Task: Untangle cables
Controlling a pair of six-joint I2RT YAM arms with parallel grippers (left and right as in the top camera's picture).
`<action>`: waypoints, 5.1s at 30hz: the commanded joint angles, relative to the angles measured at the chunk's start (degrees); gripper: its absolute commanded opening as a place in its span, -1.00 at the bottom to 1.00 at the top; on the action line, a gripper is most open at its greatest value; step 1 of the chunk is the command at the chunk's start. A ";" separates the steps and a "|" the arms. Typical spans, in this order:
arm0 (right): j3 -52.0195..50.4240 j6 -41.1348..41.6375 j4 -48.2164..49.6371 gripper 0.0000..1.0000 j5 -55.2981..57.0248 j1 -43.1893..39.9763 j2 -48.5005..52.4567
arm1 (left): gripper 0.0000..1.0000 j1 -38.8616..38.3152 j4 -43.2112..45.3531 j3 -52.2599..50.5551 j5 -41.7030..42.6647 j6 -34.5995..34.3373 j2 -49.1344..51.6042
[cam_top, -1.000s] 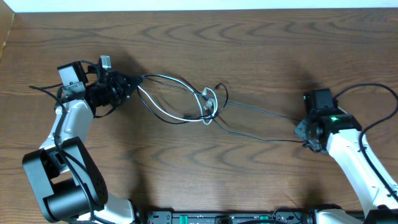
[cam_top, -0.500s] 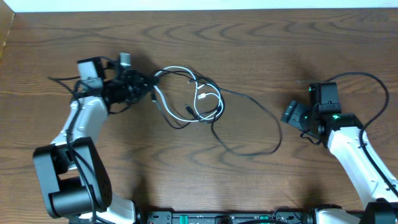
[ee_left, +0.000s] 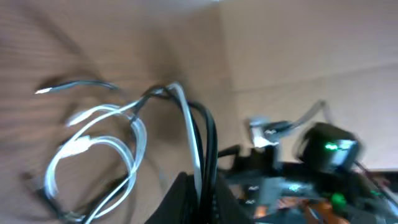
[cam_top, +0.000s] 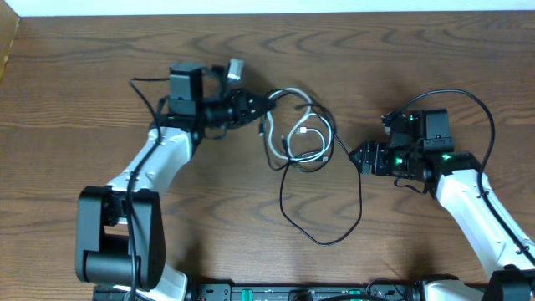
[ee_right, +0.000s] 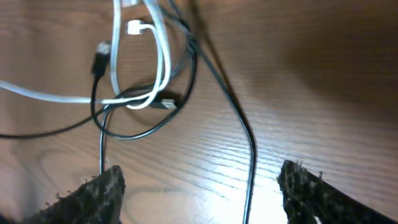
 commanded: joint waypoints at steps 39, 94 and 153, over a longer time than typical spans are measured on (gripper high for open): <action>-0.35 12.92 15.98 0.32 7.37 16.17 0.52 | -0.85 -5.51 10.84 0.52 9.44 -20.70 -20.02; -0.33 23.10 -14.99 -0.98 32.41 -11.89 -0.50 | -0.85 -0.17 -36.17 0.50 -67.47 11.63 -20.02; -0.61 -17.57 9.49 0.99 -5.25 13.25 -0.46 | -0.40 -9.05 -25.59 0.39 -42.71 11.13 -20.02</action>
